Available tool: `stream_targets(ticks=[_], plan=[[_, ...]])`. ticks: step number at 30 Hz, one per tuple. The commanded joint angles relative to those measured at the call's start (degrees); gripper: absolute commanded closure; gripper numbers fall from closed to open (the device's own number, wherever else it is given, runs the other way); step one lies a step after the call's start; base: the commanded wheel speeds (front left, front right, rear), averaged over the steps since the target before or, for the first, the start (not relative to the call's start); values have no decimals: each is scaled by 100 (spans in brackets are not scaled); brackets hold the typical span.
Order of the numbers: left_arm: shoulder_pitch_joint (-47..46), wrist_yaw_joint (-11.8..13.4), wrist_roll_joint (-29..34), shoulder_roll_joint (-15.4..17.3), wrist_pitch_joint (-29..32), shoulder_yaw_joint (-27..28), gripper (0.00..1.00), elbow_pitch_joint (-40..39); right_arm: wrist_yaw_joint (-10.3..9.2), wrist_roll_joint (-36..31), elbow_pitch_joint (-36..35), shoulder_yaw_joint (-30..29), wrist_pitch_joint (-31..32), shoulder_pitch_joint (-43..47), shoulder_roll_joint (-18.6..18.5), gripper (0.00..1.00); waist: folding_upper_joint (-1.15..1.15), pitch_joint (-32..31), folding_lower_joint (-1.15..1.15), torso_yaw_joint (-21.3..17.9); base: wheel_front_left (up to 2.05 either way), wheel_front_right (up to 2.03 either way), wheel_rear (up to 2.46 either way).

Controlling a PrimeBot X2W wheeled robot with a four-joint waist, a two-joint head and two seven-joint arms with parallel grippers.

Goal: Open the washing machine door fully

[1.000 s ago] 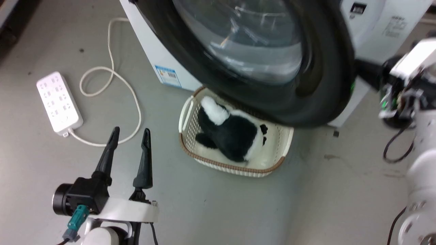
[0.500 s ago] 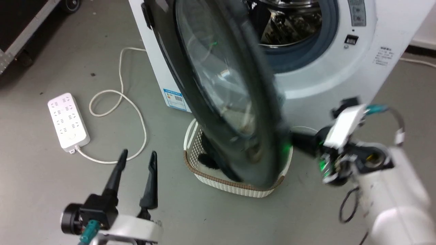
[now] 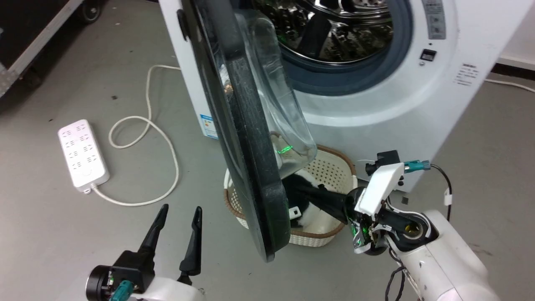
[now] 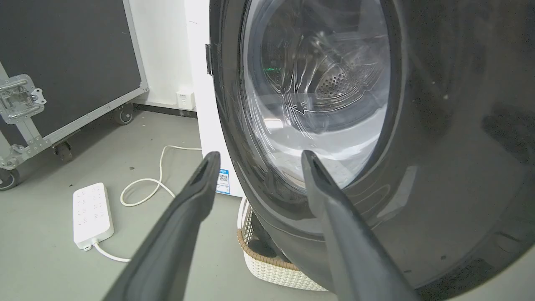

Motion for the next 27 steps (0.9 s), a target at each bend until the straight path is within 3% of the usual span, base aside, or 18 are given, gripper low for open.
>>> stream_targets(ticks=[1, 5, 10, 11, 12, 16, 21, 27], plan=[[22, -8, -35, 6, -32, 7, 0, 13, 6, -48, -9, -14, -102, 7, -14, 0, 0, 7, 0, -66, 0, 0, 0], [-24, -7, -76, 6, -32, 65, 0, -33, 6, -616, -535, -116, -911, -22, -367, 0, 0, -29, 0, -239, 0, 0, 0], [-52, -27, -34, 8, -32, 262, 0, -47, 6, -2233, -1688, 39, -2652, 382, -1101, 0, 0, -171, 0, -526, 0, 0, 0], [-50, -37, -22, 10, -32, 310, 0, -62, 6, -2610, -1827, 61, -2999, 486, -1256, 0, 0, -211, 0, -595, 0, 0, 0], [-41, -55, -6, 11, -32, 399, 0, -100, 6, -3445, -2059, 122, -3669, 686, -1533, 0, 0, -288, 0, -726, 0, 0, 0], [27, -80, -14, 10, -32, 555, 0, -142, 6, -5129, -2254, -99, -4679, 1171, -1880, 0, 0, -390, 0, -990, 0, 0, 0], [124, -123, -63, 9, -32, 671, 0, -136, 6, -6965, -2829, -1026, -5164, 2001, -1505, 0, 0, -485, 0, -1252, 0, 0, 0], [279, -183, -245, 8, -32, 658, 0, -139, 6, -8454, -3974, -1958, -5284, 3186, -601, 0, 0, -536, 0, -1462, 0, 0, 0]])
